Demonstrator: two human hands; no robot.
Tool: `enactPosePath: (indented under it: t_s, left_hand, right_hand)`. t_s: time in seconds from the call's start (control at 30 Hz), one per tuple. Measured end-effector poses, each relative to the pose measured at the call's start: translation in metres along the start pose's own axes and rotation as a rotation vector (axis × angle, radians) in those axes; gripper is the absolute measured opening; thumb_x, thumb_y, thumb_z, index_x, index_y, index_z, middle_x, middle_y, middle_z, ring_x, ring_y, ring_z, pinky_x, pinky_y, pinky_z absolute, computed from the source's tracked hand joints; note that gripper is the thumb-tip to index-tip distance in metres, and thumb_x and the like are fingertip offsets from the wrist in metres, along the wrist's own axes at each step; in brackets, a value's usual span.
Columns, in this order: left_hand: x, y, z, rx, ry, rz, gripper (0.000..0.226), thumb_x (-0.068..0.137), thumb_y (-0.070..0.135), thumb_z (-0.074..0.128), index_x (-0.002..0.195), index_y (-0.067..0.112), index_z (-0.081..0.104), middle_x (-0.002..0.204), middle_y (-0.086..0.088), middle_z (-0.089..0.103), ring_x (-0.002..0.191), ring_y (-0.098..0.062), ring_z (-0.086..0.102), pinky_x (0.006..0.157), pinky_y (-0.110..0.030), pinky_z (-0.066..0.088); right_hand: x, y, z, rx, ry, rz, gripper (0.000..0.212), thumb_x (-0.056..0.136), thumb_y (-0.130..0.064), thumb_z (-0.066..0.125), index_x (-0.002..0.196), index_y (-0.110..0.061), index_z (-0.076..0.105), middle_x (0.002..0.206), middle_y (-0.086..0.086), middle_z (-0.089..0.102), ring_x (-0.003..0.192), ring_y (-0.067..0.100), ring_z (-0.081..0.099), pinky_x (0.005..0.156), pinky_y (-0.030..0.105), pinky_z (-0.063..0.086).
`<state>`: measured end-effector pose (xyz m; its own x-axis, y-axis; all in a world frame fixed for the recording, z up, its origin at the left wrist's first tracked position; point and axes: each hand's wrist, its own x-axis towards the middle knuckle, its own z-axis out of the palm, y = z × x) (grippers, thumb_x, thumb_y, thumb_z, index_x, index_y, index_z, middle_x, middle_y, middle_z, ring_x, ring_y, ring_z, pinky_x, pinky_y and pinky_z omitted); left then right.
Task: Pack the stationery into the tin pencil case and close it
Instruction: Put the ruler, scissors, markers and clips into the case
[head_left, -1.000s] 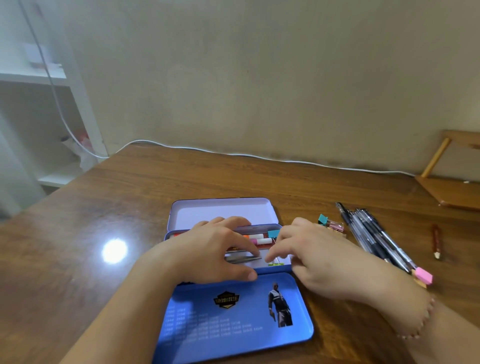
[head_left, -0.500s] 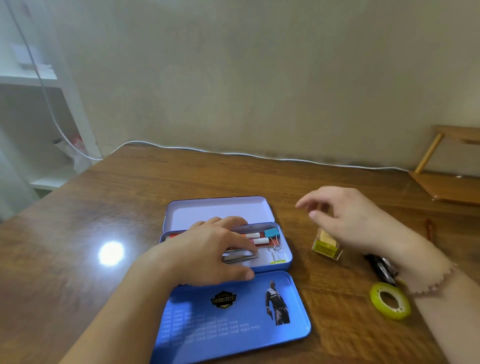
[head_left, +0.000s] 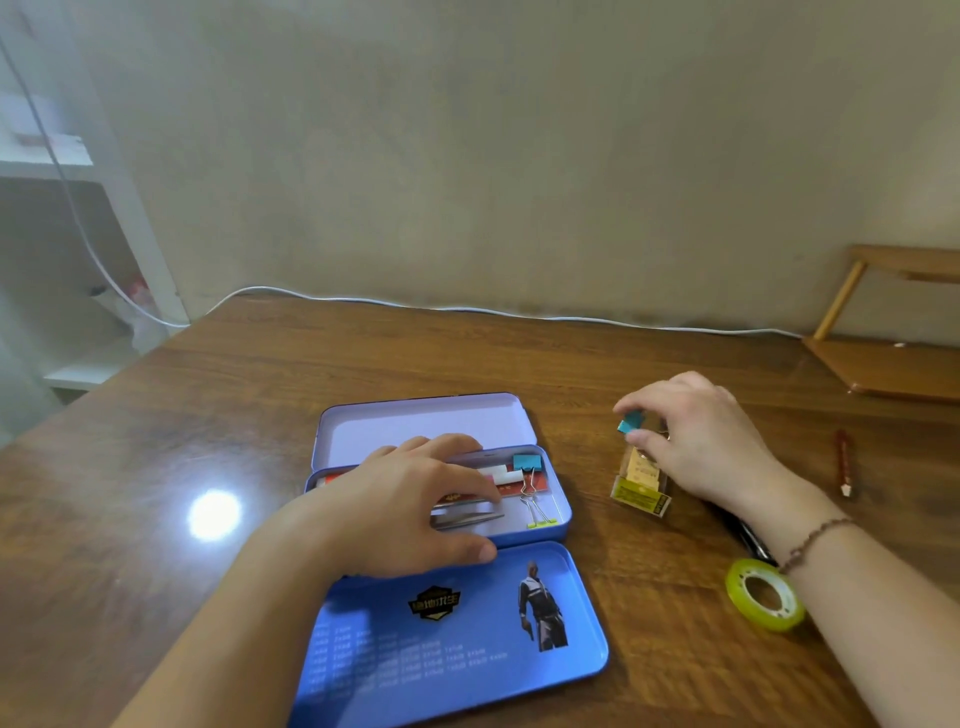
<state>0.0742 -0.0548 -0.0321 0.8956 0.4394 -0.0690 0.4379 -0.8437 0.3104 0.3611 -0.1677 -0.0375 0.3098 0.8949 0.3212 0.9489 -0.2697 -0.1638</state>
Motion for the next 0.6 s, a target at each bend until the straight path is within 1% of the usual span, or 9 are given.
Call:
enactPosePath:
  t_s: [0.1, 0.17, 0.23, 0.3, 0.33, 0.4, 0.43, 0.53, 0.6]
  left_hand:
    - [0.000, 0.000, 0.000, 0.002, -0.003, -0.004, 0.053, 0.079, 0.067, 0.061, 0.129, 0.053, 0.051, 0.155, 0.021, 0.024, 0.136, -0.009, 0.030, 0.111, -0.035, 0.028]
    - [-0.001, -0.001, 0.000, 0.002, -0.002, -0.003, 0.054, 0.080, 0.067, 0.061, 0.130, 0.052, 0.050, 0.156, 0.021, 0.024, 0.137, -0.010, 0.030, 0.111, -0.035, 0.028]
    - [-0.001, -0.001, 0.000, -0.002, -0.001, -0.004, 0.055, 0.079, 0.067, 0.060, 0.131, 0.051, 0.050, 0.156, 0.020, 0.025, 0.137, -0.010, 0.030, 0.111, -0.036, 0.028]
    - [0.000, -0.001, -0.001, -0.001, -0.001, -0.002, 0.056, 0.079, 0.068, 0.060, 0.131, 0.050, 0.050, 0.155, 0.020, 0.026, 0.136, -0.010, 0.032, 0.111, -0.037, 0.030]
    - [0.000, -0.002, -0.001, 0.002, -0.001, 0.000, 0.056, 0.079, 0.068, 0.060, 0.131, 0.050, 0.051, 0.155, 0.020, 0.026, 0.136, -0.010, 0.033, 0.112, -0.037, 0.030]
    - [0.000, -0.001, -0.001, 0.007, 0.002, 0.005, 0.056, 0.079, 0.067, 0.060, 0.131, 0.049, 0.051, 0.154, 0.019, 0.028, 0.135, -0.011, 0.034, 0.111, -0.038, 0.032]
    - [0.000, -0.001, -0.001, 0.006, 0.006, 0.008, 0.056, 0.079, 0.066, 0.060, 0.131, 0.049, 0.052, 0.154, 0.019, 0.029, 0.134, -0.012, 0.036, 0.110, -0.038, 0.032]
    - [0.000, 0.001, -0.001, 0.005, 0.012, 0.015, 0.055, 0.080, 0.064, 0.062, 0.132, 0.049, 0.052, 0.153, 0.017, 0.030, 0.132, -0.012, 0.037, 0.110, -0.038, 0.033]
    - [0.000, 0.001, -0.002, 0.009, 0.009, 0.013, 0.052, 0.080, 0.064, 0.062, 0.130, 0.050, 0.054, 0.154, 0.018, 0.030, 0.133, -0.012, 0.036, 0.110, -0.038, 0.032]
  right_hand:
    - [0.001, -0.009, -0.012, 0.186, 0.121, 0.004, 0.026, 0.083, -0.005, 0.072, 0.102, -0.022, 0.074, 0.097, -0.006, 0.064, 0.090, 0.010, 0.056, 0.082, 0.026, 0.046]
    - [0.001, -0.021, -0.023, 0.289, 0.214, 0.010, 0.020, 0.080, -0.003, 0.075, 0.091, -0.019, 0.077, 0.088, -0.008, 0.065, 0.074, 0.001, 0.055, 0.071, 0.015, 0.045]
    - [-0.001, -0.037, -0.034, 0.481, 0.279, 0.046, 0.015, 0.079, -0.008, 0.077, 0.081, -0.023, 0.076, 0.074, -0.009, 0.070, 0.064, 0.002, 0.063, 0.061, 0.008, 0.047]
    - [-0.005, -0.057, -0.040, 0.747, 0.214, 0.079, 0.018, 0.079, -0.006, 0.077, 0.077, -0.023, 0.073, 0.066, -0.003, 0.073, 0.056, 0.008, 0.069, 0.055, 0.016, 0.055]
    - [-0.008, -0.067, -0.039, 0.801, 0.144, 0.085, 0.020, 0.079, -0.004, 0.077, 0.076, -0.023, 0.073, 0.065, -0.004, 0.073, 0.055, 0.011, 0.070, 0.055, 0.022, 0.058]
    - [-0.017, -0.083, -0.028, 0.728, 0.033, 0.089, 0.018, 0.077, -0.006, 0.079, 0.074, -0.023, 0.073, 0.063, -0.006, 0.072, 0.056, 0.009, 0.070, 0.058, 0.027, 0.059]
    - [-0.021, -0.088, -0.020, 0.638, 0.010, 0.086, 0.015, 0.076, -0.012, 0.080, 0.073, -0.025, 0.074, 0.062, -0.009, 0.071, 0.058, 0.005, 0.069, 0.060, 0.027, 0.058]
    - [-0.028, -0.096, -0.004, 0.352, 0.012, 0.059, 0.003, 0.077, -0.033, 0.078, 0.078, -0.032, 0.075, 0.068, -0.020, 0.069, 0.067, -0.001, 0.062, 0.062, 0.027, 0.053]
    - [-0.030, -0.097, -0.001, 0.254, 0.059, 0.040, 0.004, 0.080, -0.039, 0.073, 0.080, -0.035, 0.073, 0.072, -0.021, 0.068, 0.071, -0.001, 0.059, 0.060, 0.026, 0.051]
